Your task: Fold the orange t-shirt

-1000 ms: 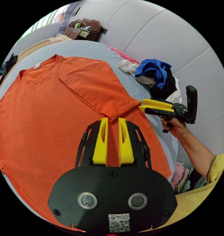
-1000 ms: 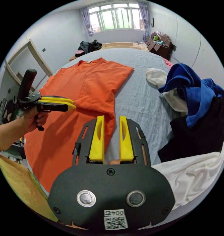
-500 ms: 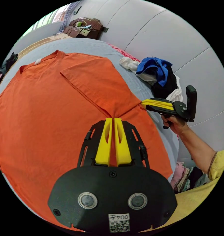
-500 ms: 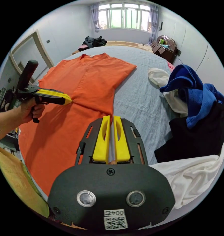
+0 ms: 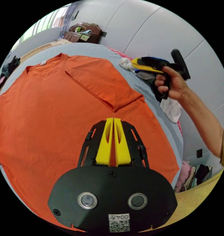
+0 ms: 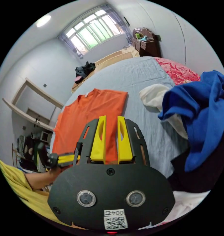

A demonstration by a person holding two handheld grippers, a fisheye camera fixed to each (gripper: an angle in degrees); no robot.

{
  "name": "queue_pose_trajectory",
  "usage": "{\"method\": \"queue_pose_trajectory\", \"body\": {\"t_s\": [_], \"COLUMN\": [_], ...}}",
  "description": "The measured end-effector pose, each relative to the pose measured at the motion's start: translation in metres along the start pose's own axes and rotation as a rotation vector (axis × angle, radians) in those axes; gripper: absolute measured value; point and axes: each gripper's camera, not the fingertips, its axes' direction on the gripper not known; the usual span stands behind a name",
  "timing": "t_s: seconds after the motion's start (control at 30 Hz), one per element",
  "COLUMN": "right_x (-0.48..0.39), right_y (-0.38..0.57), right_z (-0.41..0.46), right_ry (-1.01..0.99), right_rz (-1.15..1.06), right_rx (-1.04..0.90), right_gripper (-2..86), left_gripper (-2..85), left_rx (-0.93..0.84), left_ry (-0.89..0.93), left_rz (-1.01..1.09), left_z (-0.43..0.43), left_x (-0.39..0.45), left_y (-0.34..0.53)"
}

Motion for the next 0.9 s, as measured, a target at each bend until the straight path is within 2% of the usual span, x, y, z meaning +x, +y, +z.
{"method": "queue_pose_trajectory", "body": {"t_s": [0.23, 0.33, 0.47, 0.53, 0.67, 0.9], "right_x": [0.036, 0.048, 0.056, 0.055, 0.048, 0.024], "right_y": [-0.087, -0.100, -0.102, -0.103, -0.107, -0.097], "right_z": [0.056, 0.081, 0.086, 0.089, 0.094, 0.079], "right_ry": [0.106, 0.105, 0.019, -0.011, 0.081, 0.202], "right_rz": [0.073, 0.102, 0.125, 0.109, 0.059, -0.071], "right_rx": [-0.110, -0.201, -0.199, -0.215, -0.244, -0.227], "right_gripper": [7.8, 7.8, 6.7, 5.1, 0.7, 4.0], "left_gripper": [0.1, 0.0, 0.0, 0.0, 0.0, 0.3], "left_rx": [-0.005, -0.005, -0.005, -0.005, -0.005, -0.006], "left_ry": [0.075, 0.076, 0.076, 0.080, 0.065, 0.077], "left_rz": [-0.032, -0.032, -0.032, -0.034, -0.027, -0.038], "left_z": [-0.001, -0.003, -0.004, -0.004, -0.006, -0.007], "left_x": [-0.015, -0.016, -0.016, -0.017, -0.014, -0.016], "left_y": [0.006, 0.009, 0.013, 0.015, 0.018, 0.023]}}
